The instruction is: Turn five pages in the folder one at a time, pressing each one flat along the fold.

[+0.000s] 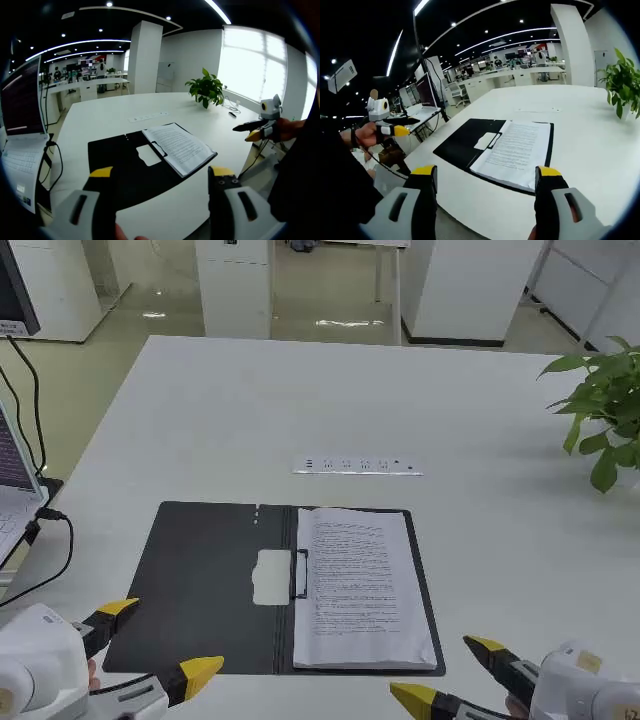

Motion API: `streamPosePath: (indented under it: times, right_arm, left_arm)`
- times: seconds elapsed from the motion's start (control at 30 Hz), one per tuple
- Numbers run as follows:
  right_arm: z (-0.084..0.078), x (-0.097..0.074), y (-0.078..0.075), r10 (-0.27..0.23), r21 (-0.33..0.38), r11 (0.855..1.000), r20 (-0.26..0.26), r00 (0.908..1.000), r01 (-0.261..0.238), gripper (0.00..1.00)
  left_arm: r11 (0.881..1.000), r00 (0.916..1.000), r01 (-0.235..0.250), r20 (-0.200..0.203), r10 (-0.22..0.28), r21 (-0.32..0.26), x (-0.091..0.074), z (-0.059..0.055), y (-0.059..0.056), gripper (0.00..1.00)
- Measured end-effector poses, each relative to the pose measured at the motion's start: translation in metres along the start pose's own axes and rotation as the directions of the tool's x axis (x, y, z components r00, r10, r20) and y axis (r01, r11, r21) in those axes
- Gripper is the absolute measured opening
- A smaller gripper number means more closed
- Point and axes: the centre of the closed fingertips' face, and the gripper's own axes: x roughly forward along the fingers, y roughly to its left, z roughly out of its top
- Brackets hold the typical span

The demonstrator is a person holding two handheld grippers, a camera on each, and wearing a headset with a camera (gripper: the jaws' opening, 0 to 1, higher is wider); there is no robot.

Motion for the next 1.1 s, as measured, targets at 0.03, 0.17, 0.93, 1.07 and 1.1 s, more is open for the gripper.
streamPosePath:
  times: [0.03,0.17,0.93,1.07,1.1]
  right_arm:
    - [0.0001,-0.0001,0.0,0.0,0.0,1.0,0.0,1.0,0.0,0.79]
    - [0.001,-0.0008,-0.0003,-0.005,-0.002,1.0,0.004,1.0,0.005,0.79]
    - [0.0065,-0.003,0.0051,-0.005,-0.023,1.0,0.005,1.0,0.005,0.79]
    - [0.0057,-0.0031,0.0062,-0.005,-0.027,1.0,0.002,1.0,0.005,0.79]
    - [0.0057,-0.0031,0.0061,-0.005,-0.025,1.0,0.004,1.0,0.005,0.79]
  left_arm:
    - [1.0,1.0,-0.001,0.001,0.001,0.0,-0.0002,0.0,0.0003,0.76]
    - [1.0,1.0,0.002,0.008,-0.002,-0.003,-0.0008,0.0016,-0.0004,0.75]
    - [0.999,0.9994,0.031,0.012,-0.032,0.022,0.001,0.0065,-0.0079,0.76]
    - [0.999,0.9995,0.029,0.014,-0.029,0.018,-0.0008,0.0047,-0.0078,0.76]
    - [0.999,0.9995,0.029,0.013,-0.029,0.019,-0.0011,0.0045,-0.0078,0.76]
